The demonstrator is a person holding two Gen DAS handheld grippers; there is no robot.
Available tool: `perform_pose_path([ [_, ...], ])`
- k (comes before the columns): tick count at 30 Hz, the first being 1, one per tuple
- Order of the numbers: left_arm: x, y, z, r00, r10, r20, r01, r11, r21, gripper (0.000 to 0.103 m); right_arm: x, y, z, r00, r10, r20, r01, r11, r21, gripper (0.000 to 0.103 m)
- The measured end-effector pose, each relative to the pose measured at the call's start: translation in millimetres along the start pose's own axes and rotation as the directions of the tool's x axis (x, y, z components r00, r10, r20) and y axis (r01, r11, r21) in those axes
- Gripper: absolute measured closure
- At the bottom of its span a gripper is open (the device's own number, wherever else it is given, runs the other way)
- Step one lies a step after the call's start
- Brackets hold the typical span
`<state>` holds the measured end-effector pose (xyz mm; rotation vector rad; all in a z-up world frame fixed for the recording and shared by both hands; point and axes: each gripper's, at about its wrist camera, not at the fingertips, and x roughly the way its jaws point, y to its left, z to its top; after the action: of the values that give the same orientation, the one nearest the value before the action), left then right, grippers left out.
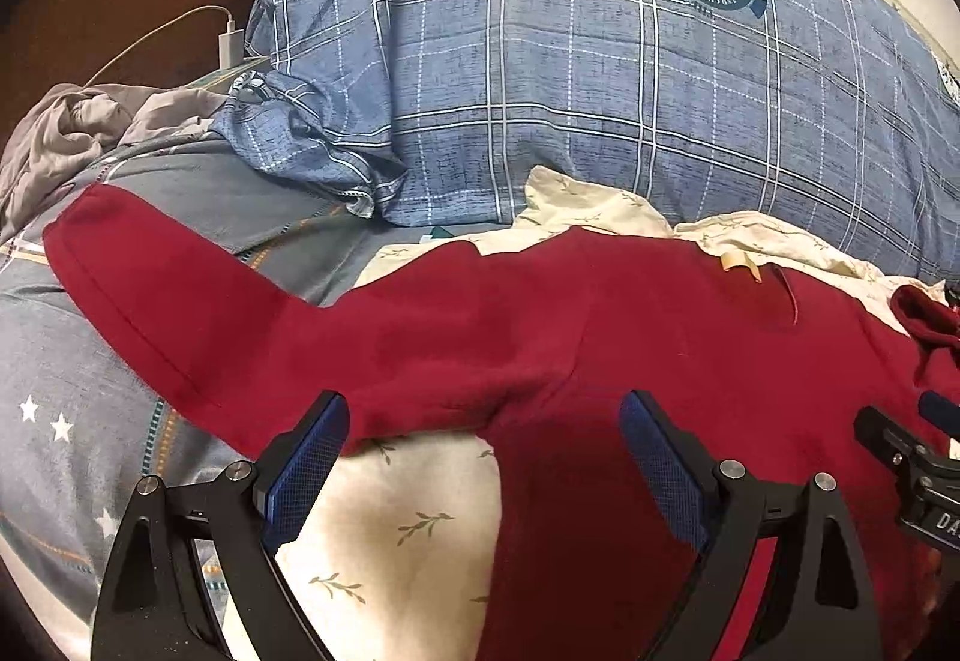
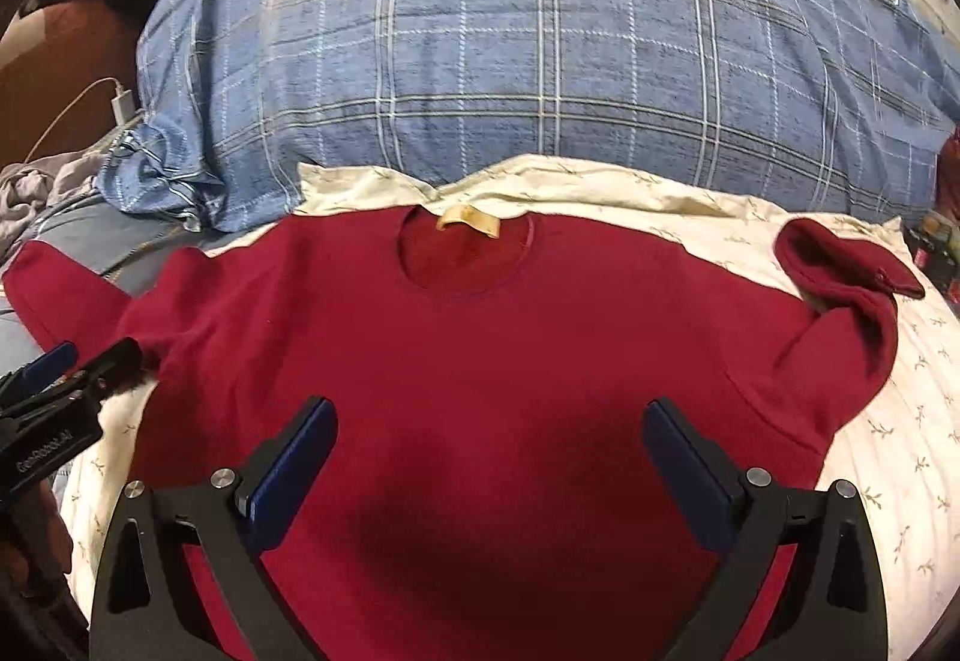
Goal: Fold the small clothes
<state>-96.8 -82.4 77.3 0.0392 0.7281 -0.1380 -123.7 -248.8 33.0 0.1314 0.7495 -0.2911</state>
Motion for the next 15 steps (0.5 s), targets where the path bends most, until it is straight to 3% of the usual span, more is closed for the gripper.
perform_pose_path([
  [15,2.3,0.0,-0.5,0.999,-0.036,-0.007,0.036,0.999,-0.010,0.011,0.4,-3.5,-4.2,0.999,-0.024,-0.025,0.024,1.000,0.014,0.001],
])
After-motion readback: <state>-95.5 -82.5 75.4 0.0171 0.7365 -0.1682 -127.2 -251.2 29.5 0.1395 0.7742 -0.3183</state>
